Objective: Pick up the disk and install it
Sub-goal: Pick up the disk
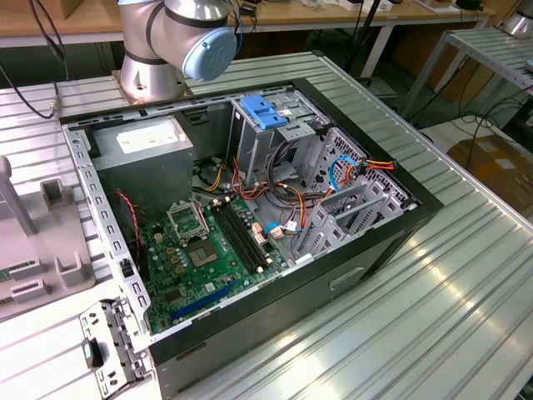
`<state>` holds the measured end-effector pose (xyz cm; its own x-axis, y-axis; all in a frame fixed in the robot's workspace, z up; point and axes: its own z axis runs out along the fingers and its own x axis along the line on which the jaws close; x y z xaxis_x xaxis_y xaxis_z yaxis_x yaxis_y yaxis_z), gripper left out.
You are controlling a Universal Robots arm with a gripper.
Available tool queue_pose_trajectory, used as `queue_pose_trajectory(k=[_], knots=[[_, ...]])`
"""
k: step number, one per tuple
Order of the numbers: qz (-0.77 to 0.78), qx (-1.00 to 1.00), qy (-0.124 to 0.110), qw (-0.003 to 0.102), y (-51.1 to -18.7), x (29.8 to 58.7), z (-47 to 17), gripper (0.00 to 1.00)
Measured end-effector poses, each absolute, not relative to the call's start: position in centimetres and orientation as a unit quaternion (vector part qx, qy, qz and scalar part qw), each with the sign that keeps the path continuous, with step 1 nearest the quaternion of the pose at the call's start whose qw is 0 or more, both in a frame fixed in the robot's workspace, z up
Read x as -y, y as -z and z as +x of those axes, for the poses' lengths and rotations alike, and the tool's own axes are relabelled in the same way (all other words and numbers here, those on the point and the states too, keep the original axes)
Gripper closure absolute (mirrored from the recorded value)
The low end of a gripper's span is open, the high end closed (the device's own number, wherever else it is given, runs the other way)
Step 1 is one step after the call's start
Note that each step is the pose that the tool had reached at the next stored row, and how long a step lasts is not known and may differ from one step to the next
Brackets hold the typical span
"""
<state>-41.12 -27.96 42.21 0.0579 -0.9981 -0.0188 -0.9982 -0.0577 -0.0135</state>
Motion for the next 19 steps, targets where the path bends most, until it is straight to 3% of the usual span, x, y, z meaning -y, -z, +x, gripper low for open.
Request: queue_pose_trajectory(k=[19], knots=[[-0.727,-0.686,-0.002,0.011,-45.7,28.0,-41.1,0.64]])
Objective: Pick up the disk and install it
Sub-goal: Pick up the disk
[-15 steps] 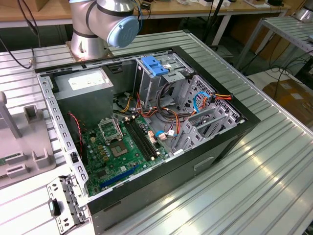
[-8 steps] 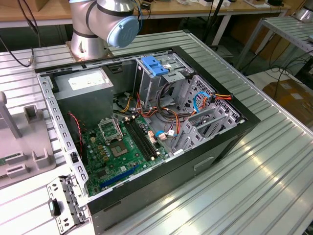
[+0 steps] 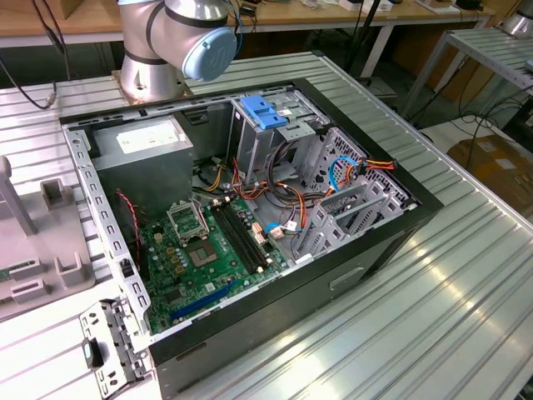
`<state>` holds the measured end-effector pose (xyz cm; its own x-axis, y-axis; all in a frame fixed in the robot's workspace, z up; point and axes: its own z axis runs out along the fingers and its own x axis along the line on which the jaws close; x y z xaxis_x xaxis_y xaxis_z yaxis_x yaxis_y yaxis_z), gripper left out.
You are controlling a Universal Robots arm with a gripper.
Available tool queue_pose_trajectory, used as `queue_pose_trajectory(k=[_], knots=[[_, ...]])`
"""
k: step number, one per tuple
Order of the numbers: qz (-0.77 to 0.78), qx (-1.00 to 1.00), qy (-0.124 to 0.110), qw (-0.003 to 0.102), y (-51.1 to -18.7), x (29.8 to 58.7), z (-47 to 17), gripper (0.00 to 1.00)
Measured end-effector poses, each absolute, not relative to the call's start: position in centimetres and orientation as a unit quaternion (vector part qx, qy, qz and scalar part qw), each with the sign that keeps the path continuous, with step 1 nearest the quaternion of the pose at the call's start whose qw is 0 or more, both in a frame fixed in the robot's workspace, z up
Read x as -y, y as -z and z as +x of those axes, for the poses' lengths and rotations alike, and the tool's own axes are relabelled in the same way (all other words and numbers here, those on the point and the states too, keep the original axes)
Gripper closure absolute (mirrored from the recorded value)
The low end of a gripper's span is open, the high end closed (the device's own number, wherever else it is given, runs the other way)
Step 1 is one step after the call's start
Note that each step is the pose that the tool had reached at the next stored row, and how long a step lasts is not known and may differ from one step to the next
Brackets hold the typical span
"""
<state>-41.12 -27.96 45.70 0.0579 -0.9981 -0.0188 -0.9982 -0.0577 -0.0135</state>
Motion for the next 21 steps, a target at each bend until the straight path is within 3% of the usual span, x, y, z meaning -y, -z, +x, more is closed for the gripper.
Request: queue_pose_trajectory(k=[21], knots=[[-0.727,-0.686,-0.002,0.011,-46.6,29.2,-41.1,0.64]])
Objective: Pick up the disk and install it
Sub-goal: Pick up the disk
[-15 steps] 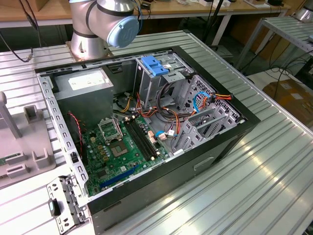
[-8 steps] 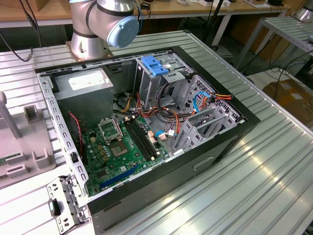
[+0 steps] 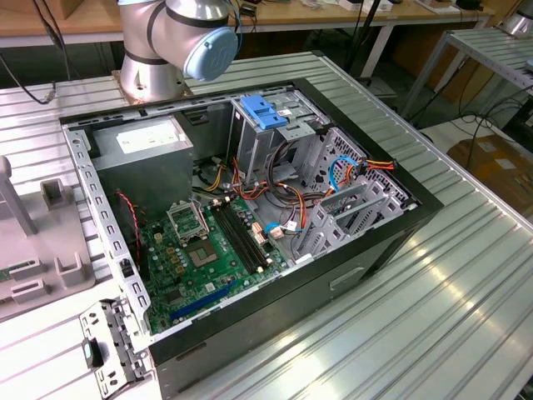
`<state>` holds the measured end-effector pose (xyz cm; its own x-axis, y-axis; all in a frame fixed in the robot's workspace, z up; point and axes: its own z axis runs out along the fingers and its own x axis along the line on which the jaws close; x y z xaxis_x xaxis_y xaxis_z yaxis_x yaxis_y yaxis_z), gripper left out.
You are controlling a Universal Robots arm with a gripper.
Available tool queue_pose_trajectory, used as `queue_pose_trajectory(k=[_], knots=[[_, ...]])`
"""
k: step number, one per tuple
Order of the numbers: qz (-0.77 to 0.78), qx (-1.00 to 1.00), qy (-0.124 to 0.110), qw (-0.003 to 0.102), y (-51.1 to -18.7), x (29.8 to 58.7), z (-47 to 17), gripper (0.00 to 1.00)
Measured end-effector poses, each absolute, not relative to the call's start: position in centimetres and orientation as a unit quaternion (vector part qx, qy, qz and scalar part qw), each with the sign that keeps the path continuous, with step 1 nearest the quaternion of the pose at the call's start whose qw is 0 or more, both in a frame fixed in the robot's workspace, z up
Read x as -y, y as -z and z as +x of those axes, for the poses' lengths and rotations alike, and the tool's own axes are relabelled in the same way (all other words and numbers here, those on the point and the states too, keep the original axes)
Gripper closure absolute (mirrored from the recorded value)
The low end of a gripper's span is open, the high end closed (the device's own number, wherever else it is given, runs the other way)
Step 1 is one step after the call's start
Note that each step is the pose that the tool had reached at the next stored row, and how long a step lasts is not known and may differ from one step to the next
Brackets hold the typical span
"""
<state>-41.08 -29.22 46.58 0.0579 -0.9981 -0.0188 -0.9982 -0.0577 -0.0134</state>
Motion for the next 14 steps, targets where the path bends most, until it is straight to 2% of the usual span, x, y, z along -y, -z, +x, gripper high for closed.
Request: queue_pose_trajectory(k=[14], knots=[[-0.727,-0.686,-0.002,0.011,-46.6,30.6,-40.4,0.64]])
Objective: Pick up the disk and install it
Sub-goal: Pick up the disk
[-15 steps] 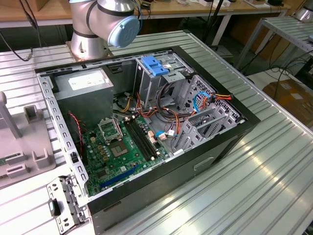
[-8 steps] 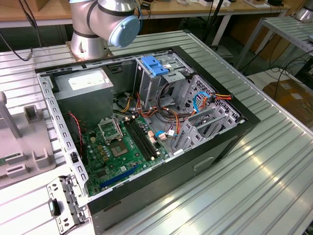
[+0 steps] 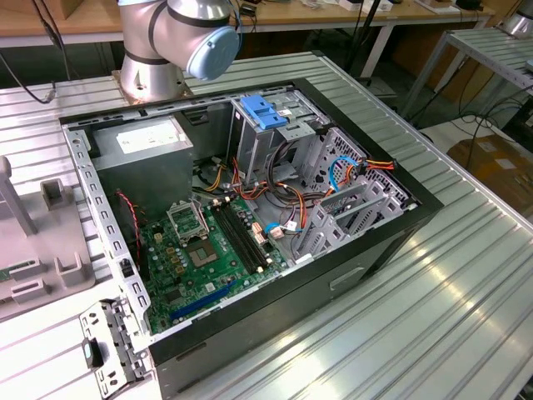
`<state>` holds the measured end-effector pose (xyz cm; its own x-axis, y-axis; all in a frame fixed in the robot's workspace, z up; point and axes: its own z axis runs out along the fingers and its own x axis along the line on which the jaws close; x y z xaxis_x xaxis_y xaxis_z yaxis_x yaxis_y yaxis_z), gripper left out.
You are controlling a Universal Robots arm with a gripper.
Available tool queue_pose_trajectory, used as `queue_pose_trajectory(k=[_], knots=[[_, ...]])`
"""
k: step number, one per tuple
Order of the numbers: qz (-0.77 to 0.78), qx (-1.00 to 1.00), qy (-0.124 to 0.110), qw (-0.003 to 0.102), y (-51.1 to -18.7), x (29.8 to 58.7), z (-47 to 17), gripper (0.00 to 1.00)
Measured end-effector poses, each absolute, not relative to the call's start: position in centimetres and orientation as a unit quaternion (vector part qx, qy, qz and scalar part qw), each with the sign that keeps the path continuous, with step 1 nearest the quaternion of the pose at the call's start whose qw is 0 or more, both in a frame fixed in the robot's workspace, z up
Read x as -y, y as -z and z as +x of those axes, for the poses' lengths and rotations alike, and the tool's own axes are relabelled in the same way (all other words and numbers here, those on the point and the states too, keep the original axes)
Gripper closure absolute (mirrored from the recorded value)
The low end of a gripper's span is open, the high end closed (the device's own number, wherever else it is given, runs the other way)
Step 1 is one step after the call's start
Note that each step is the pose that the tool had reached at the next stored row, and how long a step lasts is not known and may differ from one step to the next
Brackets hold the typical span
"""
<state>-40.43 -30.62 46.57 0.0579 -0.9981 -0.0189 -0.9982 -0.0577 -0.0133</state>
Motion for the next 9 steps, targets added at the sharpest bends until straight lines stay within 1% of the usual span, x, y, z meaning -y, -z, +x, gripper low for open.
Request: queue_pose_trajectory(k=[9], knots=[[-0.727,-0.686,-0.003,0.011,-46.55,31.43,-39.52,0.64]])
